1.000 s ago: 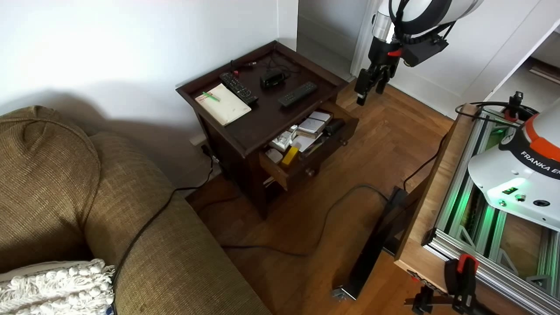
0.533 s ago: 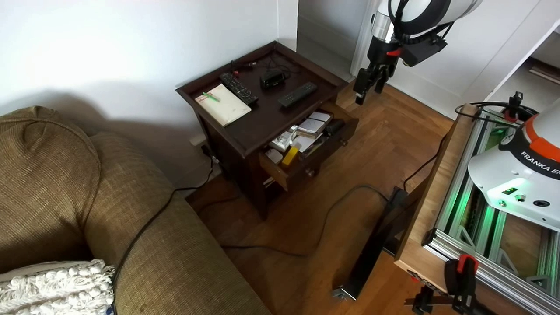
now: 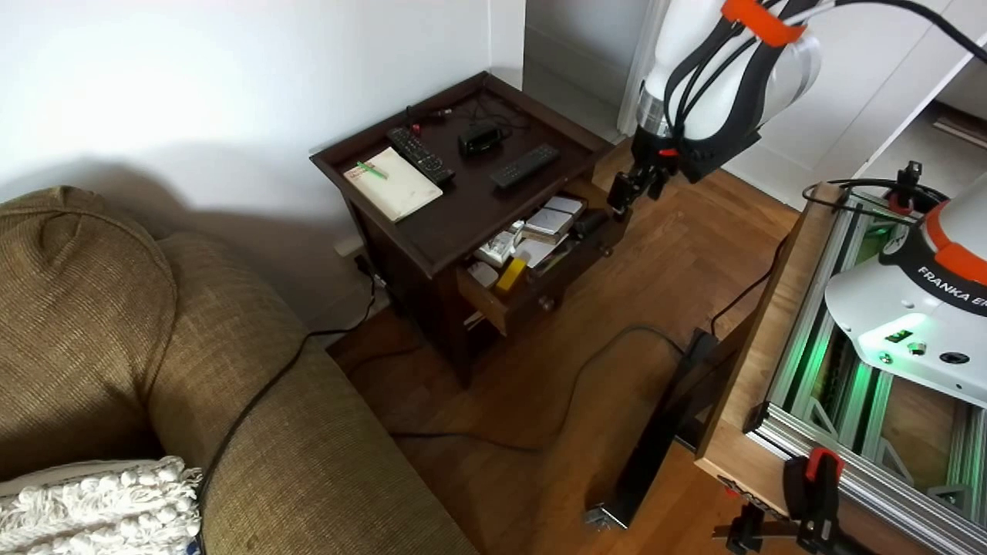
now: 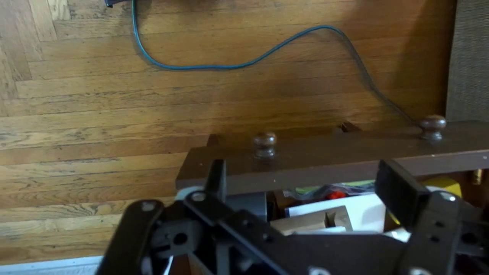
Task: Push the open door until it is fully closed
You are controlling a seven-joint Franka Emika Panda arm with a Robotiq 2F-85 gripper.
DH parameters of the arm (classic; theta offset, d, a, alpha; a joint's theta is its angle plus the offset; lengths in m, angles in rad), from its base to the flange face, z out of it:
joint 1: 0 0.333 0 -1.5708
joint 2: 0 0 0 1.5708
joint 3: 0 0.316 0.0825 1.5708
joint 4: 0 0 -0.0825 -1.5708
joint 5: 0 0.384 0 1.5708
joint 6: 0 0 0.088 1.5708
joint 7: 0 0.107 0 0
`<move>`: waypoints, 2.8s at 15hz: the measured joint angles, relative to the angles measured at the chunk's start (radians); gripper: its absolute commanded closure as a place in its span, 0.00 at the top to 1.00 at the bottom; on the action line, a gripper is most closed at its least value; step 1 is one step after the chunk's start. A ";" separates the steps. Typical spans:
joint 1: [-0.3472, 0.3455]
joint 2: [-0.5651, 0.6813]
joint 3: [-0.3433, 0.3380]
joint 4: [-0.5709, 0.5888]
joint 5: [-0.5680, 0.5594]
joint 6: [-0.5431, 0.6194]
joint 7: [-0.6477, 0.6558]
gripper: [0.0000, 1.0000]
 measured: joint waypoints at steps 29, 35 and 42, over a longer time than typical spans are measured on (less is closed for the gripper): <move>-0.097 0.535 0.064 0.245 -0.068 0.315 0.110 1.00; -0.110 0.578 0.085 0.264 -0.120 0.388 0.104 1.00; -0.109 0.605 0.091 0.270 -0.164 0.499 0.080 1.00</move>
